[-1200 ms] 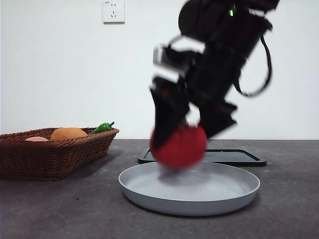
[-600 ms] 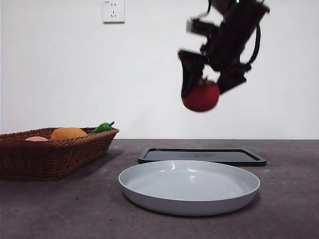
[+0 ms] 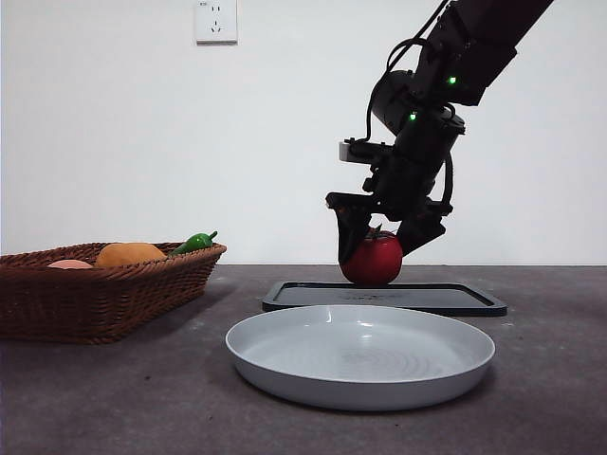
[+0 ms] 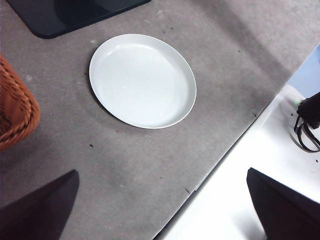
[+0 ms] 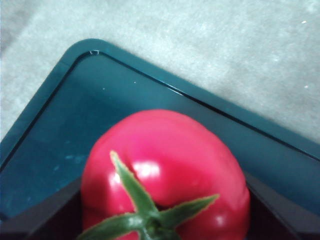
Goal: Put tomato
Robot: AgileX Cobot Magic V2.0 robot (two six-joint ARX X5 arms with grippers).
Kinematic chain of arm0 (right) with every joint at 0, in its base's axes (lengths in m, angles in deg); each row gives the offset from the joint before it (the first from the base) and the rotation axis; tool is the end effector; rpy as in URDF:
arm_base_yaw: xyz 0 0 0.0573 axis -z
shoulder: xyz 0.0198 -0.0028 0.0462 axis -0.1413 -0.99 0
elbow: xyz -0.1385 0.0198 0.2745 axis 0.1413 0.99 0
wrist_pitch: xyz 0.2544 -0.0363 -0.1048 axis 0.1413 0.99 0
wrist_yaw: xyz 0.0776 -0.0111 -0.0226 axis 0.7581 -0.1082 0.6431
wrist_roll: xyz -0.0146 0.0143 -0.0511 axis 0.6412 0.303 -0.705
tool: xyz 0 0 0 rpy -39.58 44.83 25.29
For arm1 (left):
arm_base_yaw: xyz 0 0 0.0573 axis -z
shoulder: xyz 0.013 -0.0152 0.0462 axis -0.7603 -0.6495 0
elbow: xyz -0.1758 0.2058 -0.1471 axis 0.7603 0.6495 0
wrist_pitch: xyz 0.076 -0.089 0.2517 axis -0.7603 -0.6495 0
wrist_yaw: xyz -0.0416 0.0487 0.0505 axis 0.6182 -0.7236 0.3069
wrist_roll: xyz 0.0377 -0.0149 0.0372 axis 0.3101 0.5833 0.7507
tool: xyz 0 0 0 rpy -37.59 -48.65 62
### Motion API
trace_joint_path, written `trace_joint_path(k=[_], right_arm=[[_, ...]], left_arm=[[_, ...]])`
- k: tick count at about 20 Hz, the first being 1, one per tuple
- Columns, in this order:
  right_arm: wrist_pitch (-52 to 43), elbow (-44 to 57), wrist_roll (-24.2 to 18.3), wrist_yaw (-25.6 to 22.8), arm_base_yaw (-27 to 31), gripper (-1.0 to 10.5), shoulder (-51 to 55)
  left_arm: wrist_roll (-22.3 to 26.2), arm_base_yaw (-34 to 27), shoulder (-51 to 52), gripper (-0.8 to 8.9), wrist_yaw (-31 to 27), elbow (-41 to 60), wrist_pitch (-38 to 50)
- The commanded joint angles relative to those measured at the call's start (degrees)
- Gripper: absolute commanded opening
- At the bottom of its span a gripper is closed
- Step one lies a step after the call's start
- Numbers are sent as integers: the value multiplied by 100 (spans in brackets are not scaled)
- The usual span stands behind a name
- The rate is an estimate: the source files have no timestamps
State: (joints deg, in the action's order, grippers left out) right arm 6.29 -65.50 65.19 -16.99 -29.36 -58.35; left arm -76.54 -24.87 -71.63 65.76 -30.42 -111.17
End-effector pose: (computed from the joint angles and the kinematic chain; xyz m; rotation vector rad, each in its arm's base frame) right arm 0.4768 0.1888 0.2201 -0.1040 0.8599 0.4406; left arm 0.1001 -0.0618 0.3596 0.0321 0.7759 -0.8922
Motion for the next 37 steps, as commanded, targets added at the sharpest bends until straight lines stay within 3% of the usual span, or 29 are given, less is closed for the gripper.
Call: trace_joint_path(k=[1, 9, 12, 15, 18, 23, 28, 37], right_arm=[[-76, -166, -70, 0, 7, 220, -208], [57, -166, -74, 2, 4, 223, -317], [118, -166, -72, 9, 2, 422, -317], [111, -166, -70, -4, 0, 447, -308], [118, -179, -70, 0, 0, 554, -293], [358, -184, -70, -4, 0, 554, -4], [994, -184, -70, -9, 7, 554, 890], [2734, -179, -70, -2, 0, 554, 3506]], left_arm=[[68, 24, -26, 584, 31, -120, 68], [68, 24, -26, 584, 33, -120, 59], [68, 24, -26, 584, 31, -120, 59], [68, 24, -26, 584, 31, -120, 55], [68, 24, -26, 584, 31, -120, 57], [68, 24, -26, 584, 31, -120, 59], [68, 24, -26, 584, 31, -120, 57], [68, 24, -26, 584, 31, -120, 59]])
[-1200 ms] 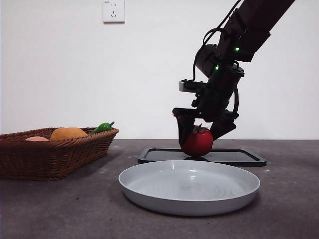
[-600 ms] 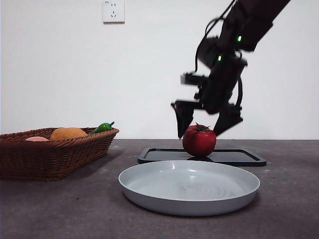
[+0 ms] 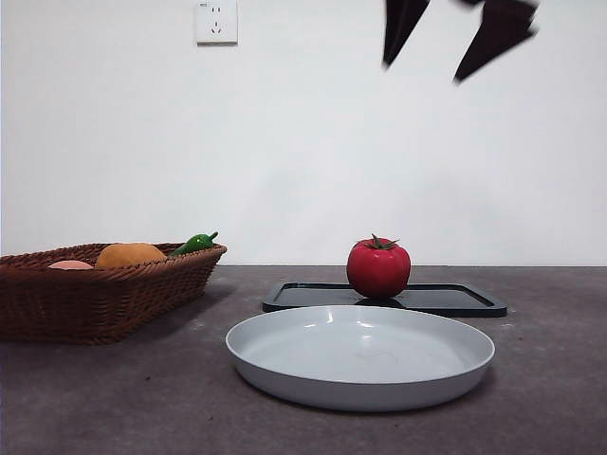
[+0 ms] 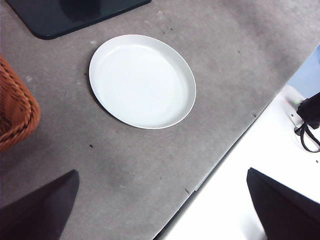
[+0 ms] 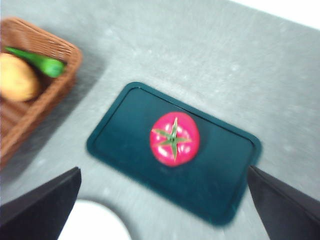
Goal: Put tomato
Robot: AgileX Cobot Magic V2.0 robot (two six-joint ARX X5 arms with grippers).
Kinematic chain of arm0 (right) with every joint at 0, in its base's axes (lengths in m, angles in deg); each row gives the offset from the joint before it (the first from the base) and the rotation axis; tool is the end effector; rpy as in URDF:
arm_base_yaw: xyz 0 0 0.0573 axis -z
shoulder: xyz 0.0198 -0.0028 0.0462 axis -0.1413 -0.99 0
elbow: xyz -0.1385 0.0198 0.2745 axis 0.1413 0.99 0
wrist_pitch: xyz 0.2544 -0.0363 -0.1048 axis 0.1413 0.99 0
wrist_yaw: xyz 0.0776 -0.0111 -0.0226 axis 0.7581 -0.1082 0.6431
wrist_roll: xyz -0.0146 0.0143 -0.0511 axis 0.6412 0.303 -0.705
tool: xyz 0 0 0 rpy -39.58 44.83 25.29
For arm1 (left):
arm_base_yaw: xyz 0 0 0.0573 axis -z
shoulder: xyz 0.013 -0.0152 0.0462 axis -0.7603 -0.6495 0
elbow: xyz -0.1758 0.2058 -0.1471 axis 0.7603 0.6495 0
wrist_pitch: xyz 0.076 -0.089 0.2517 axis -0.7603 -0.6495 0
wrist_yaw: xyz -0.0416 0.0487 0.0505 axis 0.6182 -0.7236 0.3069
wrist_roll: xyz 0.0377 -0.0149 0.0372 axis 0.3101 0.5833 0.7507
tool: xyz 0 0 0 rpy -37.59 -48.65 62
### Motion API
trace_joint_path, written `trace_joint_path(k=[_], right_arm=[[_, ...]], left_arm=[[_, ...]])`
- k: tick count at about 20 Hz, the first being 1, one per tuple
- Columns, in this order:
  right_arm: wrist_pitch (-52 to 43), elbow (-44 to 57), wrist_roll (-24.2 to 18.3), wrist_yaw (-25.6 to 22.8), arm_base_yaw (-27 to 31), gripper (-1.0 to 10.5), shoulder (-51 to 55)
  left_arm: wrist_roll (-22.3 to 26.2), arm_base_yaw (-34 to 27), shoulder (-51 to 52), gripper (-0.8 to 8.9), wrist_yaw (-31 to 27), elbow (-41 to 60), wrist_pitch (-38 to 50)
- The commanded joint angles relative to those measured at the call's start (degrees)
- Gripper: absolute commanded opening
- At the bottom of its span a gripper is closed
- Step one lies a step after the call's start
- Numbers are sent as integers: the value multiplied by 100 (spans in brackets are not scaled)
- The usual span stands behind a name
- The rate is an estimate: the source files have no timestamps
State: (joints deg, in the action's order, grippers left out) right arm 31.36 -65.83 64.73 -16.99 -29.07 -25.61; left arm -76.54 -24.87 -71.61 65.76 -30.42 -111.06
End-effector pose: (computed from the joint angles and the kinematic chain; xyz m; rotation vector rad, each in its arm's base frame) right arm 0.3263 0.1284 0.4326 -0.0908 0.7188 0.4485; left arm 0.1001 -0.0618 0.3598 0.0322 0.7736 -0.8924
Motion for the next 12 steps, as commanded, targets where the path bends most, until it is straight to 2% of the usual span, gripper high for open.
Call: trace_joint_path(k=[1, 3, 6, 12], right_arm=[[483, -140, -24, 11, -28, 554, 481], [894, -74, -24, 20, -31, 553, 970], [1021, 310, -24, 188, -35, 553, 1768], [992, 2168, 94, 667, -164, 553, 3709]], left_arm=[[68, 24, -28, 584, 31, -120, 46], [68, 24, -28, 584, 31, -120, 46], [68, 24, -28, 584, 31, -120, 46], [68, 24, -28, 584, 31, -120, 42]])
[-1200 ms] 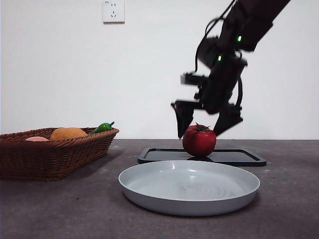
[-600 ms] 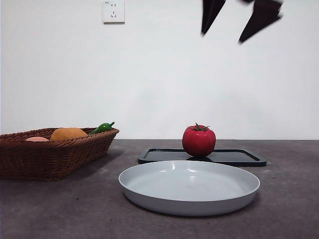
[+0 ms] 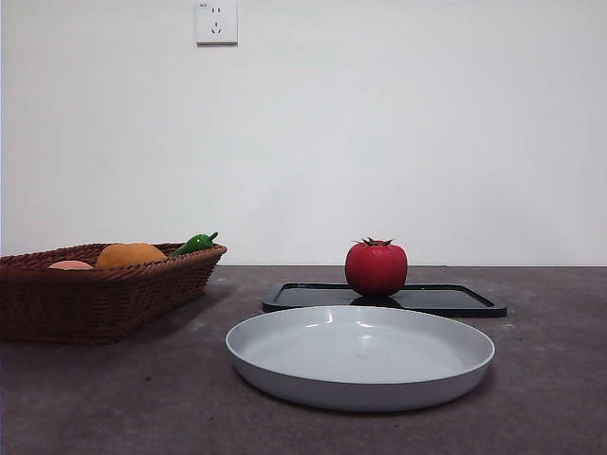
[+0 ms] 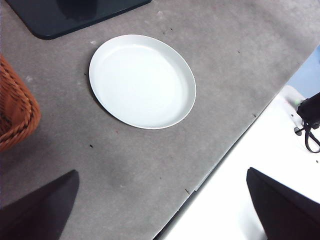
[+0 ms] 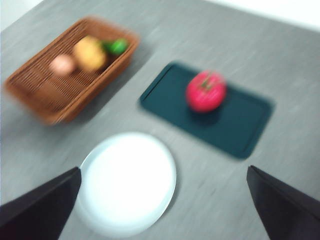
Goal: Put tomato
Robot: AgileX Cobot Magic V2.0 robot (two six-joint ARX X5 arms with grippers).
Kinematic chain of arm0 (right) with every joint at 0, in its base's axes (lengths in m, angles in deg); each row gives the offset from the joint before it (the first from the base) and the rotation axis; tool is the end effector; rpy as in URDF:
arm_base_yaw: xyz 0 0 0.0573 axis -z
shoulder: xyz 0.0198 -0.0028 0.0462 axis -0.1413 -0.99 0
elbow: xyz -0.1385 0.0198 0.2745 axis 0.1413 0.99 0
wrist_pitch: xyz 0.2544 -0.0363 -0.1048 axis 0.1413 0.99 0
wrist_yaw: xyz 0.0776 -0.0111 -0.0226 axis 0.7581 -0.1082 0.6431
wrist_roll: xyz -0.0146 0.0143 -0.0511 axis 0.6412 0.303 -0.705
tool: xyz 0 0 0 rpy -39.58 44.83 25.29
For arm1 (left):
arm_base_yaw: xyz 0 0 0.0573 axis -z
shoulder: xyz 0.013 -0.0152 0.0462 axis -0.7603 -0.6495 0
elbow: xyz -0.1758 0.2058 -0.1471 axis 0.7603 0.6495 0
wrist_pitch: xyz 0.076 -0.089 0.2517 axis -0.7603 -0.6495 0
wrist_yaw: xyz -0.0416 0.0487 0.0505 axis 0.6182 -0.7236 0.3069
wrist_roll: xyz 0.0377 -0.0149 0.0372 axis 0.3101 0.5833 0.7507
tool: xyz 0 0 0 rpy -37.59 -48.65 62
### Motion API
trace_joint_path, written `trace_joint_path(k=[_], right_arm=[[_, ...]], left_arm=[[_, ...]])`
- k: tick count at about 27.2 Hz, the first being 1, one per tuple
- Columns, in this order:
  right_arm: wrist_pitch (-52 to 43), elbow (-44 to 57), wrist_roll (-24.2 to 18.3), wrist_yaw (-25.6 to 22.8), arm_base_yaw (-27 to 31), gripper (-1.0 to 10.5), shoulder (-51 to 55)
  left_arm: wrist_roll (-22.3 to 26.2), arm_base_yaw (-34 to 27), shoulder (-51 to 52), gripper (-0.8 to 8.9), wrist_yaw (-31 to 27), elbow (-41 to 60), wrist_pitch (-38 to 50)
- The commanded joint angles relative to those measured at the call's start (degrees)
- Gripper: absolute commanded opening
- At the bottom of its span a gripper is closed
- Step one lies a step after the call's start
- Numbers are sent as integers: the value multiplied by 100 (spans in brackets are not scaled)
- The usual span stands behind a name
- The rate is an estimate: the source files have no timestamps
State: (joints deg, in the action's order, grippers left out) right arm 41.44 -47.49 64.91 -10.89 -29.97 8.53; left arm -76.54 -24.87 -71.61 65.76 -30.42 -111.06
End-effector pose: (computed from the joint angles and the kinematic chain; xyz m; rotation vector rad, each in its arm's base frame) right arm 0.1381 0.0624 0.4520 -0.0469 0.6264 0.5711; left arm 0.1001 -0.0618 0.3598 0.0322 0.7736 -0.8924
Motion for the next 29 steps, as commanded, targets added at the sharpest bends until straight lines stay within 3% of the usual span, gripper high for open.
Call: trace_joint_path(k=[1, 5, 10, 19, 22, 29], right_arm=[[-15, 664, 125, 61, -116, 552, 605], [-63, 1773, 380, 385, -219, 552, 1722], [-55, 2459, 393, 752, -219, 539, 2568], [-59, 2514, 387, 809, -219, 536, 2688], [-59, 2514, 382, 809, -219, 525, 2688], [-59, 2514, 382, 807, -219, 111, 2688]], left_arm=[[68, 24, -28, 584, 31, -120, 42], [68, 24, -28, 584, 31, -120, 46], [66, 24, -28, 584, 31, -120, 44], [44, 24, -28, 584, 31, -120, 33], [46, 24, -28, 504, 31, -120, 26], [46, 24, -28, 197, 31, -120, 28]])
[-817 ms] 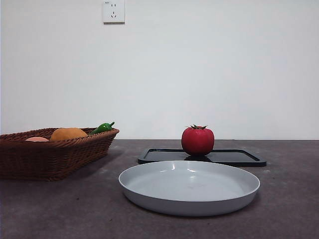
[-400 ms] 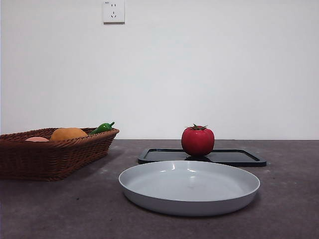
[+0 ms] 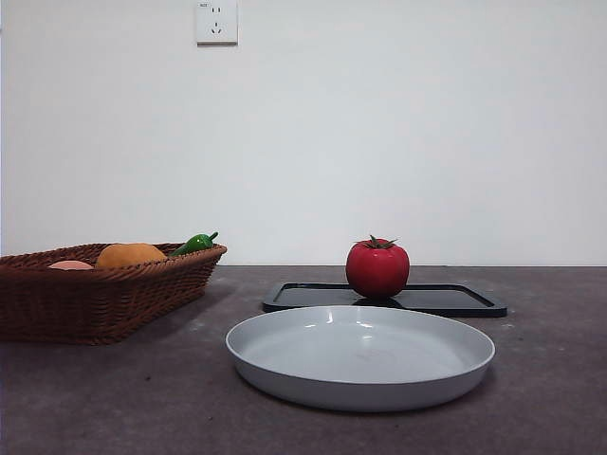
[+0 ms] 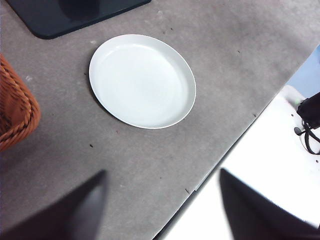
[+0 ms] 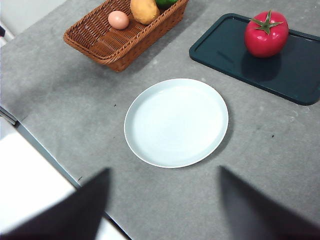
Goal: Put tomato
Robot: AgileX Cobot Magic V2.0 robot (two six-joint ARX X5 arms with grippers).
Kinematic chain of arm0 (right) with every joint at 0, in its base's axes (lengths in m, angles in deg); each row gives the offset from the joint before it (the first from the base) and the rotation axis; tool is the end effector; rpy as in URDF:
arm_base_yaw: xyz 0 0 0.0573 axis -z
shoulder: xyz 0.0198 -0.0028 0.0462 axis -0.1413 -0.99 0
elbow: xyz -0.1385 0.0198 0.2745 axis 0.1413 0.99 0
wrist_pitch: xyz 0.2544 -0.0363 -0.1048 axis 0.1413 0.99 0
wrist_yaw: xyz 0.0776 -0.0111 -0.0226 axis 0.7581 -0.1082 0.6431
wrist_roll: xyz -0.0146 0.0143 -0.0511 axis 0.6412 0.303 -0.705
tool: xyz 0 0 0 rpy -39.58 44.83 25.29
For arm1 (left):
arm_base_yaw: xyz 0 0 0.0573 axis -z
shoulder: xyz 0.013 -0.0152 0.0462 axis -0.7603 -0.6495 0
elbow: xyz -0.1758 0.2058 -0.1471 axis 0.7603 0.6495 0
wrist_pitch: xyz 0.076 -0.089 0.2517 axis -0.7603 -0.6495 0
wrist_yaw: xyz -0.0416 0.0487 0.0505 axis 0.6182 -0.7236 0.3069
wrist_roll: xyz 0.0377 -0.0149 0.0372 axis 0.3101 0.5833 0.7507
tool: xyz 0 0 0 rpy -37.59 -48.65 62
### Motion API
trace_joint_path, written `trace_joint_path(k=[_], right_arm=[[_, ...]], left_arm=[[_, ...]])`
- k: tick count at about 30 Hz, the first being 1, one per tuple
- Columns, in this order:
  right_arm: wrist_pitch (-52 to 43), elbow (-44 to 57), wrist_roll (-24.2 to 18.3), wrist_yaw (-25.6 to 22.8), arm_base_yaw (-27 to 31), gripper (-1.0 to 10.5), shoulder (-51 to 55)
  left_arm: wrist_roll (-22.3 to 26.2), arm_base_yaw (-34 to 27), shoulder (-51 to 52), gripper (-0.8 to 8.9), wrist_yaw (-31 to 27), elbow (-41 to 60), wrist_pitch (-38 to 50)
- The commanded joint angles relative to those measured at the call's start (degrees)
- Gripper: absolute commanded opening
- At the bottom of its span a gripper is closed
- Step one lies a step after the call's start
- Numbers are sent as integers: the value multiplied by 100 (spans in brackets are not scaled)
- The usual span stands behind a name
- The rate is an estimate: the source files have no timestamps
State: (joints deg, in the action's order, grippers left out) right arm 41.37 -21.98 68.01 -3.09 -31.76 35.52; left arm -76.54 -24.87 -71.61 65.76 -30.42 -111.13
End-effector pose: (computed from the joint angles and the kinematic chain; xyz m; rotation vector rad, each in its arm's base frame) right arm 0.0448 0.0312 0.3521 0.0364 0.6268 0.7185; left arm 0.1000 -0.0618 0.3597 0.0322 0.7749 -0.8923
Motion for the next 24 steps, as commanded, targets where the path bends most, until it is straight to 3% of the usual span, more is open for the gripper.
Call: trace_joint_path(k=[1, 4, 24], right_arm=[[-52, -37, 72, 26, -39, 74, -11], [-52, -37, 57, 28, -39, 9, -11], [-94, -39, 59, 2, -39, 9, -11]], left_arm=[[46, 24, -28, 151, 31, -120, 35], [44, 24, -28, 3, 31, -120, 35], [26, 24, -28, 8, 31, -120, 55]])
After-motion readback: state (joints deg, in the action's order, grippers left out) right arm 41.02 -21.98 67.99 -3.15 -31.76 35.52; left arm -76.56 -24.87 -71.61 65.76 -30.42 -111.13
